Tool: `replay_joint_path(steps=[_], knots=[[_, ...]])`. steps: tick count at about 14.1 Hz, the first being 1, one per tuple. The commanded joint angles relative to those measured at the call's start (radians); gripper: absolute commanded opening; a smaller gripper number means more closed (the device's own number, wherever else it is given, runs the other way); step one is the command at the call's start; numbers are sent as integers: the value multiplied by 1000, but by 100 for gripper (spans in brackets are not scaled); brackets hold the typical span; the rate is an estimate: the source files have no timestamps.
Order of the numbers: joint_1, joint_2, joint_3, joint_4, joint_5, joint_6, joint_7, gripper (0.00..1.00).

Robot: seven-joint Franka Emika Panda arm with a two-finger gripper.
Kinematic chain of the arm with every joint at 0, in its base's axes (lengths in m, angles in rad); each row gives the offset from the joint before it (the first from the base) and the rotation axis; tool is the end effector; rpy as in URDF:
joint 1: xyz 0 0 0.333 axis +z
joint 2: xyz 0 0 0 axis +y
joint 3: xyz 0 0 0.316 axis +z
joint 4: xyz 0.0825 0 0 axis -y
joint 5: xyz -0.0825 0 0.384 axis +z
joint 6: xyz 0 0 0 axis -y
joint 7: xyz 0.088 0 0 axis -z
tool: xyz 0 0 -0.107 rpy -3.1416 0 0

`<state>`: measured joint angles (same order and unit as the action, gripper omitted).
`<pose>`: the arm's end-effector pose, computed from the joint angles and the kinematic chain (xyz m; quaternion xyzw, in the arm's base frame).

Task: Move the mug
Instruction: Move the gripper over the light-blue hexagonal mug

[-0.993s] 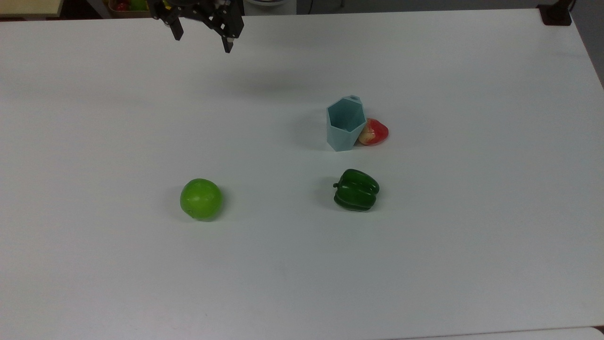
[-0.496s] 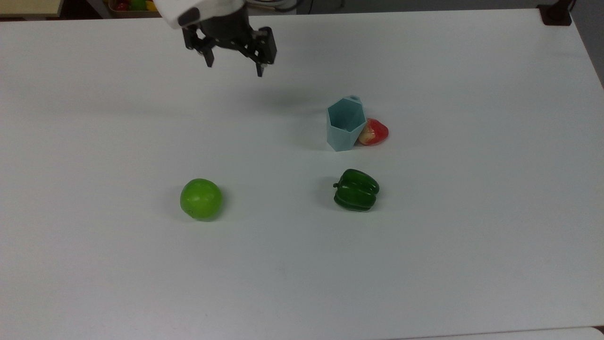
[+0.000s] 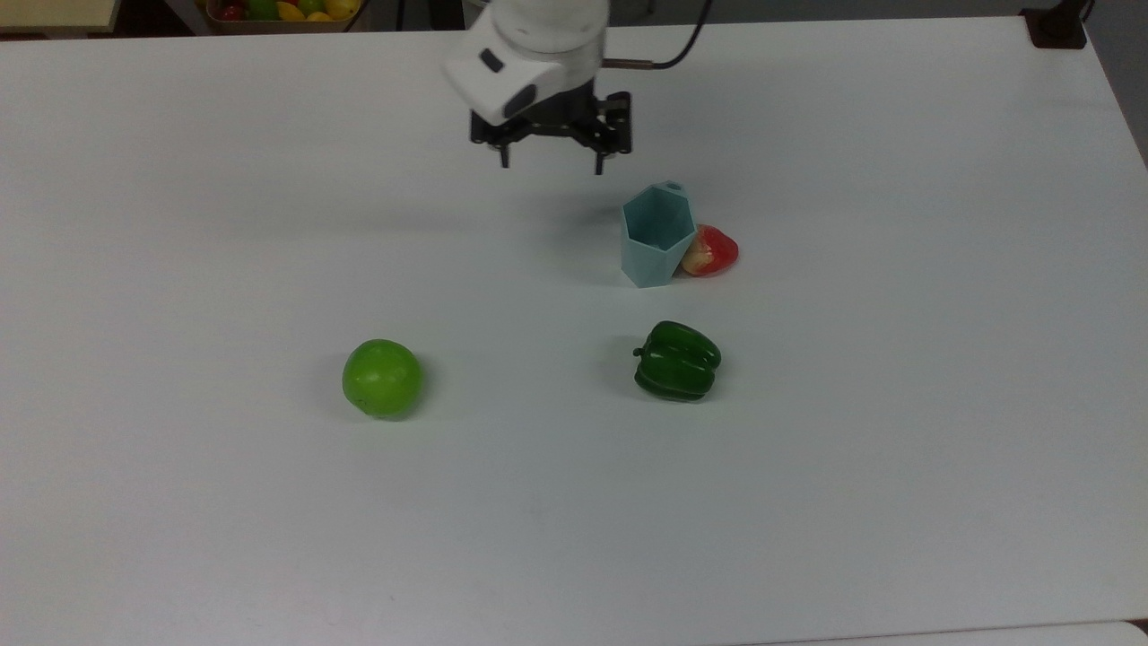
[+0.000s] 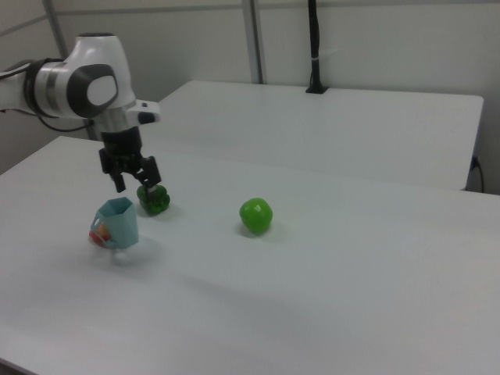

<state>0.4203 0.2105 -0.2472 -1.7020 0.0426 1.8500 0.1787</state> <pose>0.6049 0.1193 0.4651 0.9996 -0.0073 -0.0266 0.0101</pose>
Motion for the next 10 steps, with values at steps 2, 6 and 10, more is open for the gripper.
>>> replay_joint_path(steps=[2, 6, 10], knots=[[95, 10, -9, -15, 22, 6, 142, 100], [166, 10, -9, -60, 30, 6, 214, 100], [178, 12, -7, -73, 34, 12, 271, 96]])
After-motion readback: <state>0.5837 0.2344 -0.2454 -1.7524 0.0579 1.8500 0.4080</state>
